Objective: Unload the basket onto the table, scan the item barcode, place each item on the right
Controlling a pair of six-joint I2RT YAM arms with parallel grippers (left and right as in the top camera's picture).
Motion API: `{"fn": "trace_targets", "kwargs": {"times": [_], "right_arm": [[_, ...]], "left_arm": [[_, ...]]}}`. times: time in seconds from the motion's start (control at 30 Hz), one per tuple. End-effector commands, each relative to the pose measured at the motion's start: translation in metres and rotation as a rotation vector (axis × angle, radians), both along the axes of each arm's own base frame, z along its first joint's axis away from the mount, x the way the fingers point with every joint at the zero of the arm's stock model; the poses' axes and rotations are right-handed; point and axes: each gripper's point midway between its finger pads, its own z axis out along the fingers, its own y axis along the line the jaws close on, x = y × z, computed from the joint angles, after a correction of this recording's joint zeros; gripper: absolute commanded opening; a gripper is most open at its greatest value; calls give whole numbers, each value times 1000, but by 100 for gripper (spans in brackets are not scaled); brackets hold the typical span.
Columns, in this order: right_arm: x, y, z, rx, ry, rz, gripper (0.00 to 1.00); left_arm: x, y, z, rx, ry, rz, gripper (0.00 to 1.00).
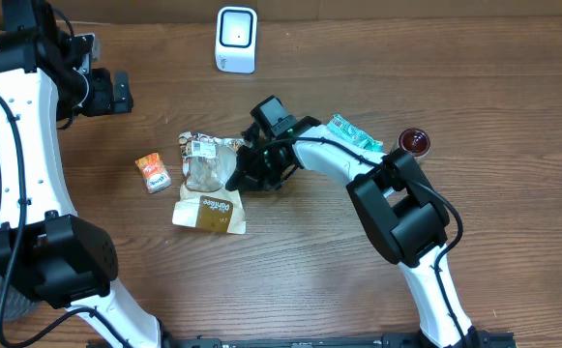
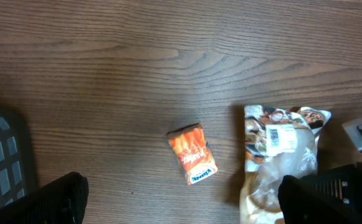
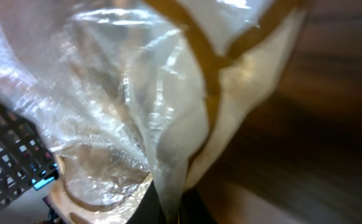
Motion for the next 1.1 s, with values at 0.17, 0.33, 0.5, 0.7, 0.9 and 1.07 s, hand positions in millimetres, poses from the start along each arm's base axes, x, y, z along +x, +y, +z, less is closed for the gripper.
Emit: {"fn": "trace_targets", "kwargs": {"times": [0.17, 0.33, 0.5, 0.7, 0.9, 1.07], "right_arm": [[30, -32, 70, 38, -342, 109, 4], [35, -45, 139, 21, -568, 134, 4], [30, -55, 199, 43, -721, 132, 4], [8, -57, 254, 155, -790, 147, 4], [-14, -61, 295, 322, -789, 184, 4], [-20, -77, 320, 409, -755, 154, 4]], "left_arm": [[-1, -5, 5, 3, -13, -30, 100], [-1, -5, 5, 3, -13, -30, 100], [-1, -5, 5, 3, -13, -30, 100], [-1, -5, 5, 3, -13, -30, 100], [-1, -5, 5, 3, -13, -30, 100], [-1, -5, 5, 3, -13, -30, 100]]}}
